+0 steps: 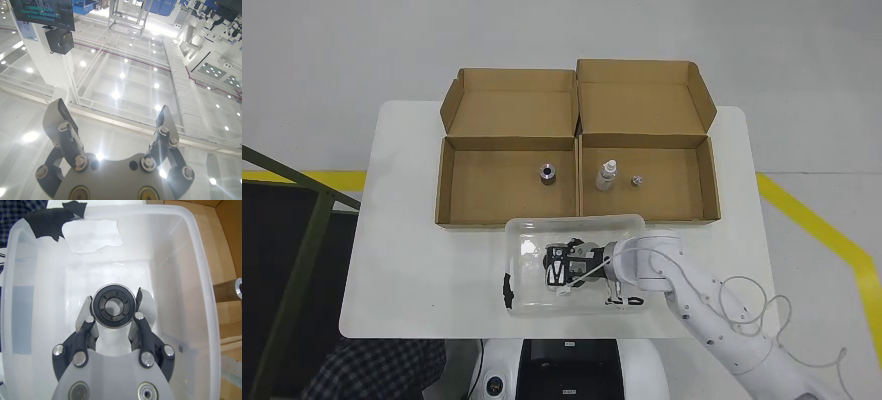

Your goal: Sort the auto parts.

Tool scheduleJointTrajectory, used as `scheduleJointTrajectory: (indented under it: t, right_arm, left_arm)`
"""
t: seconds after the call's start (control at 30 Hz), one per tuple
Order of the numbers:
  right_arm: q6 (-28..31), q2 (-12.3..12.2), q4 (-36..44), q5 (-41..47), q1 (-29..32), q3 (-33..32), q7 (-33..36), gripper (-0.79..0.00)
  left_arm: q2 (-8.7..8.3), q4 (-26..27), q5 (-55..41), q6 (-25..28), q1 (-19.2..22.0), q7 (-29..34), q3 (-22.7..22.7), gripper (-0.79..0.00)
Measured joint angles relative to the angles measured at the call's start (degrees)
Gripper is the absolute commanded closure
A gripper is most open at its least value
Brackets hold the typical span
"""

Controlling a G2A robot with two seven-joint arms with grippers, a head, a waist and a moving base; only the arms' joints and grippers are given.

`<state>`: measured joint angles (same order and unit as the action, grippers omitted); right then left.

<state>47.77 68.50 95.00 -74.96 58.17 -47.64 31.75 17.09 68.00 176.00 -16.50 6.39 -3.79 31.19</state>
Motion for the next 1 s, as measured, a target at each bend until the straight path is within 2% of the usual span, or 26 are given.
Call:
scheduleJointTrajectory:
  t: [0.03,0.1,0.37,0.7,1.0]
  right_arm:
    - [0.0,0.0,-0.1,0.1,-0.1,0.0,-0.1,-0.065]
    - [0.2,0.0,-0.2,0.3,-0.2,0.1,-0.2,0.000]
    - [1.6,-0.4,1.6,1.4,0.2,-0.9,-0.8,0.000]
    - [3.2,-1.8,8.5,2.6,2.9,-4.7,-0.9,0.000]
    - [2.9,-2.9,14.0,9.0,3.7,-9.7,0.2,0.000]
  left_arm:
    - [0.00,0.0,0.0,0.0,0.0,0.0,0.0,-0.785]
    - [0.00,0.0,0.0,0.0,0.0,0.0,0.0,-0.785]
    - [0.00,0.0,0.0,0.0,0.0,0.0,0.0,-0.785]
    - [0.00,0.0,0.0,0.0,0.0,0.0,0.0,-0.785]
    - [0.00,0.0,0.0,0.0,0.0,0.0,0.0,-0.785]
